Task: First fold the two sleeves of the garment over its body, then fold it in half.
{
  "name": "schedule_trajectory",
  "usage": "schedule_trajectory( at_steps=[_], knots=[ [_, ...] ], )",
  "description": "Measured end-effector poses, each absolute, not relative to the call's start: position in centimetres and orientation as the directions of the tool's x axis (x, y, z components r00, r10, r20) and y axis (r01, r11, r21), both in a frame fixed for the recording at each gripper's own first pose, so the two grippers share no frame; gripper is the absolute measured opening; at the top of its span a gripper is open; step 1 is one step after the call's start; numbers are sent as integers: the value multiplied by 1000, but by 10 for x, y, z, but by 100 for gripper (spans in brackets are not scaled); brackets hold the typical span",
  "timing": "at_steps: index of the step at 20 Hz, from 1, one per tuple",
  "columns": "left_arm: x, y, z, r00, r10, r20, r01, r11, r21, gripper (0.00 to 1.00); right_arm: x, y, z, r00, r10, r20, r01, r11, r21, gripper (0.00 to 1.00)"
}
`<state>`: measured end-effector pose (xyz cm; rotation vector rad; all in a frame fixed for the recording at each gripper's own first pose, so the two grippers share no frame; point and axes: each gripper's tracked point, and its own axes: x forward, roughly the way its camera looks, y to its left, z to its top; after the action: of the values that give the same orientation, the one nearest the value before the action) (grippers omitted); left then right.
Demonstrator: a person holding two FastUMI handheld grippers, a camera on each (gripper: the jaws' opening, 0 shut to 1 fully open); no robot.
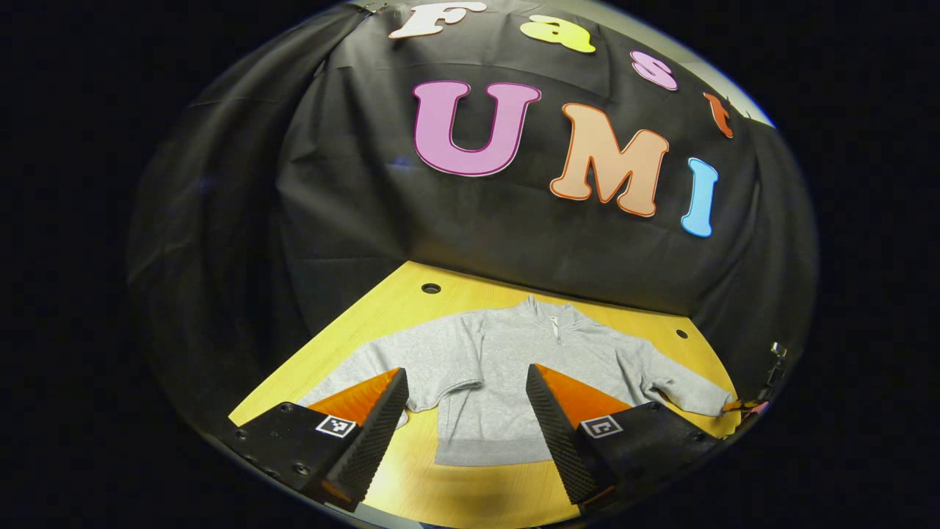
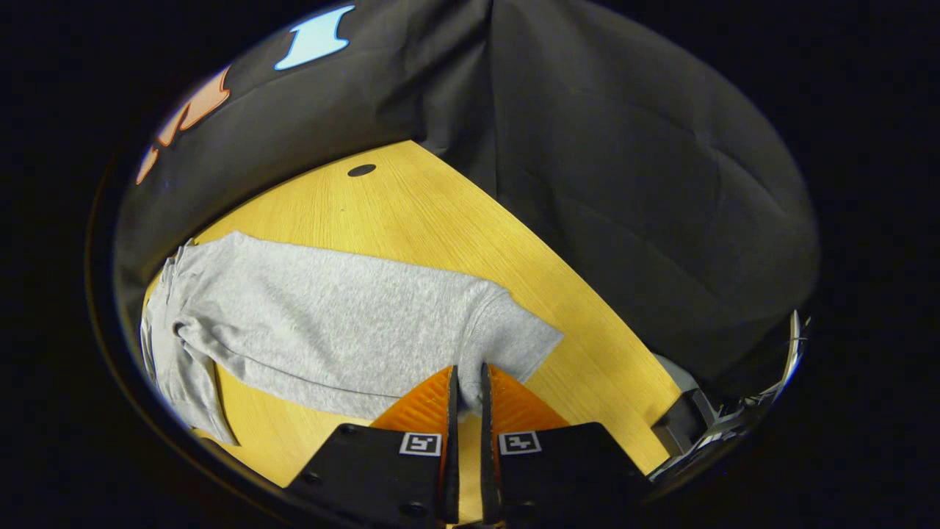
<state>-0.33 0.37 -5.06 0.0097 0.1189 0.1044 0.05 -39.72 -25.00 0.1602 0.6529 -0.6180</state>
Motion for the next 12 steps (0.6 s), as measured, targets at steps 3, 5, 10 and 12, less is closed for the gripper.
schedule_trajectory(
  at_steps=[3,5,10,12],
  knots=[
    [-4,4,-50,990,83,-116,-81,996,27,94,-1,-393,-240,632,-486,-604,608,794,-4,14],
    [-3,4,-50,991,61,-118,-59,998,21,94,1,-391,-233,642,-494,-586,615,788,9,14],
    [-2,13,-51,992,16,-127,-13,1000,20,94,0,-373,-201,694,-516,-502,592,806,-10,14],
    [-1,18,-51,991,-3,-133,7,1000,30,94,5,-357,-195,720,-504,-478,579,815,12,14]
  ],
)
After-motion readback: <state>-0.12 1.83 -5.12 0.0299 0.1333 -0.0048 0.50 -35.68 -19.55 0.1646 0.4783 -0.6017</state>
